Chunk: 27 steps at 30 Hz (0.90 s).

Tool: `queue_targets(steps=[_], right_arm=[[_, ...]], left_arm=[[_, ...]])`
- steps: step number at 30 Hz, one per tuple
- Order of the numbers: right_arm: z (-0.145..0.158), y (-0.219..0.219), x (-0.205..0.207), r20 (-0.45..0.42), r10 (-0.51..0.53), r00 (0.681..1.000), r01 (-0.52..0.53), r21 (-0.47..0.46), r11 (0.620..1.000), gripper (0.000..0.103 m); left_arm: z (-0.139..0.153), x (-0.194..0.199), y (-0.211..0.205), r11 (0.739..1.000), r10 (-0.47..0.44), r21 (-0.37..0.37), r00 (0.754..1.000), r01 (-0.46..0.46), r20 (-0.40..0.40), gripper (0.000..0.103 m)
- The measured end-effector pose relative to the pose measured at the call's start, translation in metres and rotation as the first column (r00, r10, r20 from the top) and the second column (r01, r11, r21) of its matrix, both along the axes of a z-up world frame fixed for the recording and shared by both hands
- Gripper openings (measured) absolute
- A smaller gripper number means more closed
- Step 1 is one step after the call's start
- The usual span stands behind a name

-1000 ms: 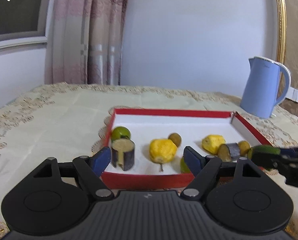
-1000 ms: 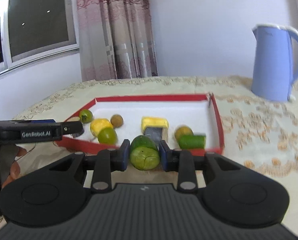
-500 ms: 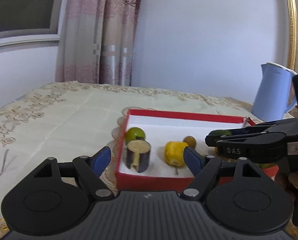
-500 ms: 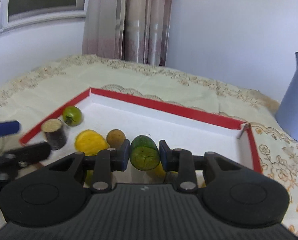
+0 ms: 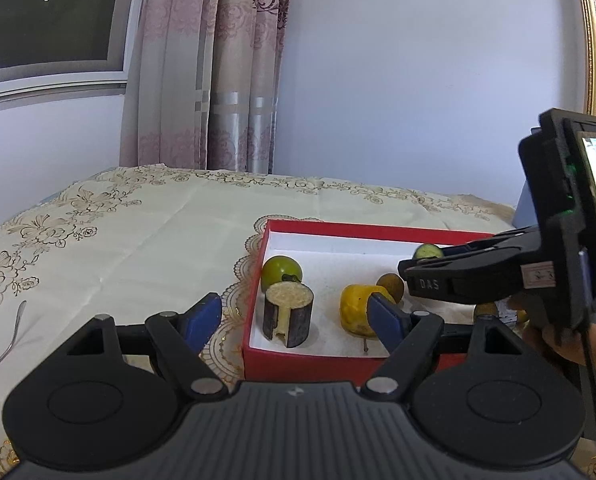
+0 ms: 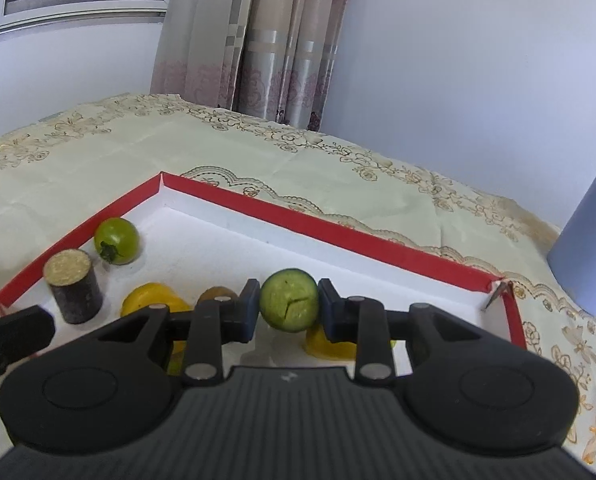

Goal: Organize fruits
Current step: 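Carry the green cucumber chunk into the red tray and open the right tool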

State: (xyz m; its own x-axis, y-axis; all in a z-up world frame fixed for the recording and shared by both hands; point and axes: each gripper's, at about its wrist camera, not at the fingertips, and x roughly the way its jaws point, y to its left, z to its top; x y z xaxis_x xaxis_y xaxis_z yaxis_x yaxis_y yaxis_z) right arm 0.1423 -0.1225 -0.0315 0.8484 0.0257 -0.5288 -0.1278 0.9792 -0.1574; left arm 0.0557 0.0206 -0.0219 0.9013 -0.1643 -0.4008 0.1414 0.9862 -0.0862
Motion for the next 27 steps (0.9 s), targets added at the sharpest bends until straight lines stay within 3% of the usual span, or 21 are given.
queue_targets(steps=[4,6,8,11,18,22,27], right_arm=[[-0.001,0.001,0.004,-0.006,0.0,1.0,0.0,-0.009,1.0,0.031],[0.0,0.002,0.003,-0.006,-0.004,1.0,0.004,-0.008,1.0,0.042],[0.001,0.0,0.001,0.006,-0.021,1.0,0.021,-0.007,1.0,0.043],[0.005,-0.009,-0.008,0.003,-0.039,0.999,0.038,0.044,0.998,0.053],[0.015,-0.035,-0.063,0.001,-0.146,0.989,0.144,0.148,0.978,0.07],[0.015,-0.051,-0.104,-0.009,-0.23,0.973,0.225,0.246,0.943,0.071],[0.015,-0.056,-0.144,0.018,-0.304,0.952,0.291,0.239,0.926,0.08]], left_arm=[[-0.001,0.0,0.0,1.0,-0.002,0.001,1.0,0.002,-0.002,0.08],[-0.001,0.0,-0.001,1.0,-0.003,0.004,1.0,0.003,-0.004,0.08],[-0.001,0.0,-0.001,1.0,-0.003,0.006,1.0,0.003,-0.003,0.08],[-0.001,0.0,-0.001,1.0,-0.002,0.009,1.0,0.002,-0.002,0.084],[0.006,-0.012,-0.012,0.999,-0.012,0.045,1.0,0.012,0.003,0.084],[0.013,-0.026,-0.018,1.0,-0.012,0.025,1.0,0.012,-0.005,0.086],[0.019,-0.046,-0.025,0.999,-0.002,0.037,1.0,0.001,0.018,0.089]])
